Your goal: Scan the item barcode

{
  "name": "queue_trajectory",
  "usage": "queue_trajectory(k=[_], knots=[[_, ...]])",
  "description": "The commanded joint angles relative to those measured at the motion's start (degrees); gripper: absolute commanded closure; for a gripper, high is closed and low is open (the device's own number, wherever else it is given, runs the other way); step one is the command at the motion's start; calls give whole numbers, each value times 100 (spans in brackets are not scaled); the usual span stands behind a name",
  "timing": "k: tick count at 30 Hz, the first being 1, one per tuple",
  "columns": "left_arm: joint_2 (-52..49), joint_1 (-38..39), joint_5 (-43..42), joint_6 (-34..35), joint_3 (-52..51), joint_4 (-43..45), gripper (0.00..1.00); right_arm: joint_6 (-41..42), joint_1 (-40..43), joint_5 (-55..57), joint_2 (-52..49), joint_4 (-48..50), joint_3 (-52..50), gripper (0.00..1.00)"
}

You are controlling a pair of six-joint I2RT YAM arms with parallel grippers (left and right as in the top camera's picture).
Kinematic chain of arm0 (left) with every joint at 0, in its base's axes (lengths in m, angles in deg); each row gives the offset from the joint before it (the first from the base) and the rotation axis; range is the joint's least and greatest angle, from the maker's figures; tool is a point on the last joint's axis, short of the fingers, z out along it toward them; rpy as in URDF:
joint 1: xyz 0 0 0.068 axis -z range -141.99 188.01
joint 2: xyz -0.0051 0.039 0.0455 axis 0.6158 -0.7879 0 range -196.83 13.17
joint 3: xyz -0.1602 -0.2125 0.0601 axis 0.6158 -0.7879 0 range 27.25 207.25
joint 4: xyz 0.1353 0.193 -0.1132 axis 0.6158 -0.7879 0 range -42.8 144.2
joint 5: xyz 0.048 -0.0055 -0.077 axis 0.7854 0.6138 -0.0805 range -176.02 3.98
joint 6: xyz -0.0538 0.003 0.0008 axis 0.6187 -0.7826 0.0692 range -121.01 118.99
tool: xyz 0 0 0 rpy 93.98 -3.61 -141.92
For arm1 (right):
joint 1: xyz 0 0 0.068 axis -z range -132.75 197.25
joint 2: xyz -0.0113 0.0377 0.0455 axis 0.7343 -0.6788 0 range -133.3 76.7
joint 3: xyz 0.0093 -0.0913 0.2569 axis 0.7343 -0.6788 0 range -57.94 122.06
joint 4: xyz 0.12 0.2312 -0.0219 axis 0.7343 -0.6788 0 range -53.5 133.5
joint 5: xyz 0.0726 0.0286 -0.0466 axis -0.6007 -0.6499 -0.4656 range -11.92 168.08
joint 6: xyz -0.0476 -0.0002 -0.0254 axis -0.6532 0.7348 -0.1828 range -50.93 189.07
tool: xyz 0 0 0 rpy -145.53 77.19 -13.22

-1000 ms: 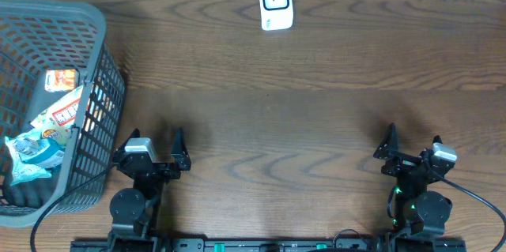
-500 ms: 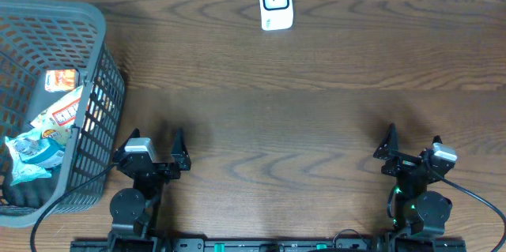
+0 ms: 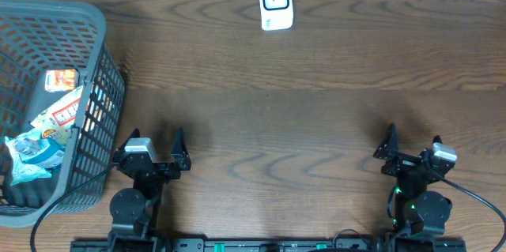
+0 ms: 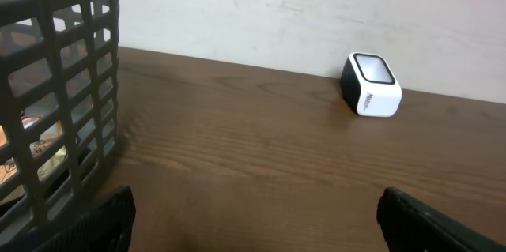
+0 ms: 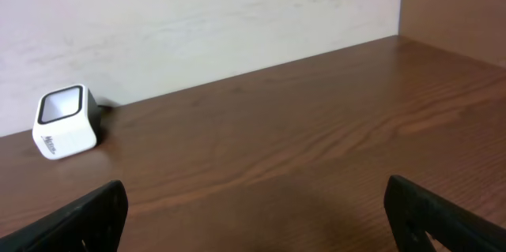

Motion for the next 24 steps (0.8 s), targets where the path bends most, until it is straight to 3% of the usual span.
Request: queue_trajectory(k=[1, 19, 24], knots=[[39, 17, 157, 52, -162, -122, 2, -46, 39, -11, 33, -22, -4, 1], [39, 17, 144, 57, -162, -125, 2, -44, 37, -11, 33, -22, -4, 1], [39, 17, -767, 74, -98, -85, 2, -46, 39, -11, 33, -22, -4, 1]])
